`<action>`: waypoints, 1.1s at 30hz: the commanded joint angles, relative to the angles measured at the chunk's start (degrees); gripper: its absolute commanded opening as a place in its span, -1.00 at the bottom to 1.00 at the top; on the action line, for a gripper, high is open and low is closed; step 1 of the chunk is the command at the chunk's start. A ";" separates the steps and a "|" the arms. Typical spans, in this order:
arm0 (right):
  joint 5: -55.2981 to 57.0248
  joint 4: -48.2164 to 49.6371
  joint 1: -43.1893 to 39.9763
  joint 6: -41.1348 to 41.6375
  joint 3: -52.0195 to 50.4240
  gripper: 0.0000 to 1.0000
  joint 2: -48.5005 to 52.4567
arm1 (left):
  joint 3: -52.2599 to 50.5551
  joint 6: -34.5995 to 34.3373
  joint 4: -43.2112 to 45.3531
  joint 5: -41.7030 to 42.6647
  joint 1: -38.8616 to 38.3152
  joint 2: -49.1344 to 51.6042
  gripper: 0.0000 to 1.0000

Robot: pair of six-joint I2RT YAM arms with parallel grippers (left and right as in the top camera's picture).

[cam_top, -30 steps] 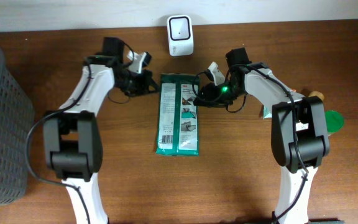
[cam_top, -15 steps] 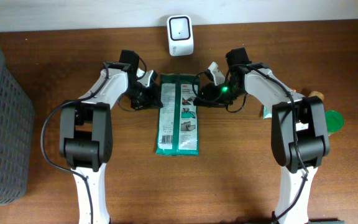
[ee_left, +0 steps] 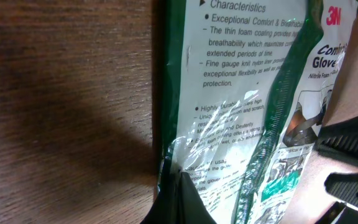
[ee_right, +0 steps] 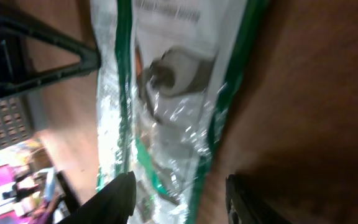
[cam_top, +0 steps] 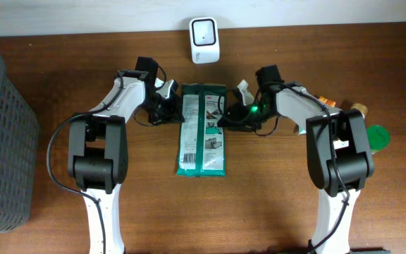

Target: Scan the item barcode

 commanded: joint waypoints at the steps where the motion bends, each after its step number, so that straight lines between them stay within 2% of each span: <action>1: 1.07 0.70 2.99 6.49 -4.15 -0.07 1.05 | -0.52 -0.55 -0.44 -2.64 0.13 2.97 -1.00; 7: 2.62 8.48 7.65 16.74 -7.61 -0.07 1.05 | -0.52 -0.52 -0.70 -2.64 0.13 2.97 -1.00; 13: -1.51 22.86 6.56 19.87 -7.15 -0.08 0.96 | -0.52 -0.52 -0.87 -2.64 0.04 2.97 -1.00; 16: -3.04 27.10 5.22 21.20 -7.02 -0.08 0.92 | -0.52 -0.52 -0.92 -2.64 -0.15 2.97 -1.00; 19: -3.87 29.29 3.98 21.35 -6.99 -0.08 0.92 | -0.52 -0.52 -1.31 -2.64 -0.15 2.97 -1.00; 27: -4.02 22.40 4.37 14.60 -7.06 -0.08 0.94 | -0.52 -0.52 -1.29 -2.62 -0.15 2.97 -1.00; 33: -3.76 31.87 7.87 17.33 -7.06 -0.09 0.94 | -0.52 -0.52 -1.18 -2.69 -0.48 2.97 -1.00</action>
